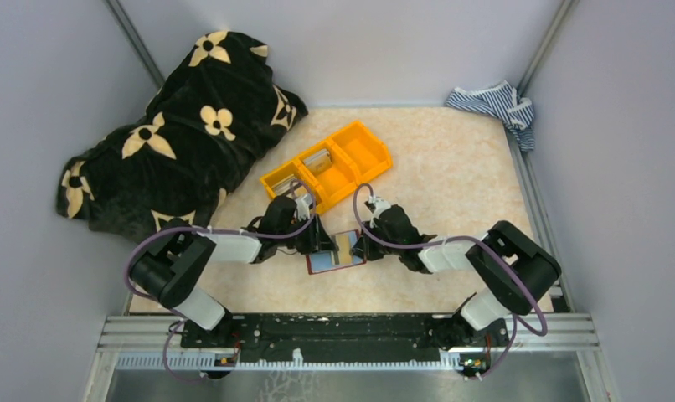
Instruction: Take the credit cards out of the card holder
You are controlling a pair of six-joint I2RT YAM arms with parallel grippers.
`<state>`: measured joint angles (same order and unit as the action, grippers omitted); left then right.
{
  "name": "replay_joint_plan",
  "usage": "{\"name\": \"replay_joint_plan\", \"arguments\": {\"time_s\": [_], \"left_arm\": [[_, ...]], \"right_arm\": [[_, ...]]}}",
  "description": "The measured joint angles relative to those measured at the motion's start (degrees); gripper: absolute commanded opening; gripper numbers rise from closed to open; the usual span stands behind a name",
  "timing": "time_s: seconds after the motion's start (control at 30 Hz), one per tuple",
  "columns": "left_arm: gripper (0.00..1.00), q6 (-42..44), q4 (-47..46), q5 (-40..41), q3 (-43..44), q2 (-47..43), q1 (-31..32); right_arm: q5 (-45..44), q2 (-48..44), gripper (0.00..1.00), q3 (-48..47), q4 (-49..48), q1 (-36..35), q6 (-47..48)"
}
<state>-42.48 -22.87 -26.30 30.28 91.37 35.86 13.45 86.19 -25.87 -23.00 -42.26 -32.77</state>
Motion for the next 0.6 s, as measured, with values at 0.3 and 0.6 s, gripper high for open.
{"name": "replay_joint_plan", "arguments": {"time_s": [0.3,0.6], "left_arm": [[0.40,-0.1,0.6,0.5,-4.1,-6.5,0.2],[0.38,-3.1,-8.2,-0.5,-6.8,-2.9,-0.7]], "right_arm": [[2.1,1.9,0.00,-0.1,-2.5,0.0,-0.9],[2.7,1.9,0.00,-0.1,-2.7,0.0,-0.7]]}}
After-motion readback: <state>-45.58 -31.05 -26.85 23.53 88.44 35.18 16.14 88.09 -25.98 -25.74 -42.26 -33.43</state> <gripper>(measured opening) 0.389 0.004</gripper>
